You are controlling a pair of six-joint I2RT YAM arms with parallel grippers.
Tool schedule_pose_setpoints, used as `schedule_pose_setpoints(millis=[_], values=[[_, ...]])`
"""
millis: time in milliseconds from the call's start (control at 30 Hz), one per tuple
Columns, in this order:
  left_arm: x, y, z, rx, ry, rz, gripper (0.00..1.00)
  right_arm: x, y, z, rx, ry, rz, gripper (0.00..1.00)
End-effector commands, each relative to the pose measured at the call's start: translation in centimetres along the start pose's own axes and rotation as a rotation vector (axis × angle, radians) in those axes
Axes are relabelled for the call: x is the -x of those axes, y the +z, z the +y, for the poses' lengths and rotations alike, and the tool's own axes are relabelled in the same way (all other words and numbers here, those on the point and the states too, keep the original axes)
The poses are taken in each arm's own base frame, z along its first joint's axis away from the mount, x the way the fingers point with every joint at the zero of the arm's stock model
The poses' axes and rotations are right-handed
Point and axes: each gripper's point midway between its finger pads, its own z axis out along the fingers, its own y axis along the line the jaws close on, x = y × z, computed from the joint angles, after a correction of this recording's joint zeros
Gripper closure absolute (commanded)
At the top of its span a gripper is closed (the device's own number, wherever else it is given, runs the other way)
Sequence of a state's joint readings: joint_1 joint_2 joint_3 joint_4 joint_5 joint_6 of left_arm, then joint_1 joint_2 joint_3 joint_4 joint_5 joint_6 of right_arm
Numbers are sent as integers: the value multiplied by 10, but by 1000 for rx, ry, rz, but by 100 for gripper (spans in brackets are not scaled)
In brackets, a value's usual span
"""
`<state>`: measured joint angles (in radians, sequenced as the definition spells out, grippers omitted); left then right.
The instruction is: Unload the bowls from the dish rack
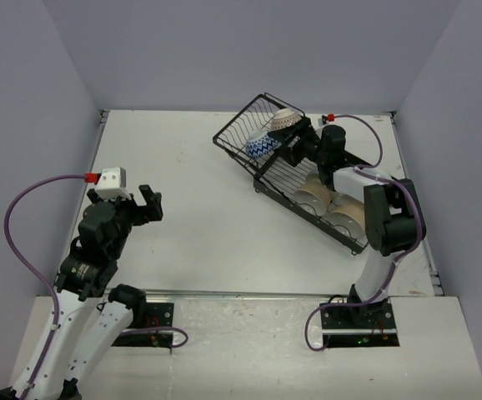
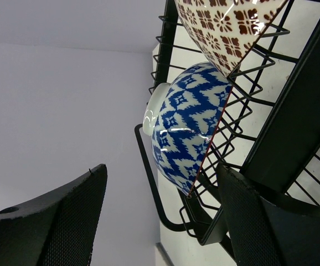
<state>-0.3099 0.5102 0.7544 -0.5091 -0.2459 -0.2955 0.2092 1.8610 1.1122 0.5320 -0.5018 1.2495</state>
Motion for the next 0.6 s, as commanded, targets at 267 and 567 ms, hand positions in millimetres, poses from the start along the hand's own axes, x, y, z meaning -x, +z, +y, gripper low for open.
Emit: schedule_pose_setpoints(millis=[267, 567], values=[[9, 1, -5, -28, 9, -42, 0, 4, 1, 10, -2, -35, -33, 20], [10, 0, -5, -29, 8, -46, 0, 4, 2, 18, -2, -45, -40, 20]])
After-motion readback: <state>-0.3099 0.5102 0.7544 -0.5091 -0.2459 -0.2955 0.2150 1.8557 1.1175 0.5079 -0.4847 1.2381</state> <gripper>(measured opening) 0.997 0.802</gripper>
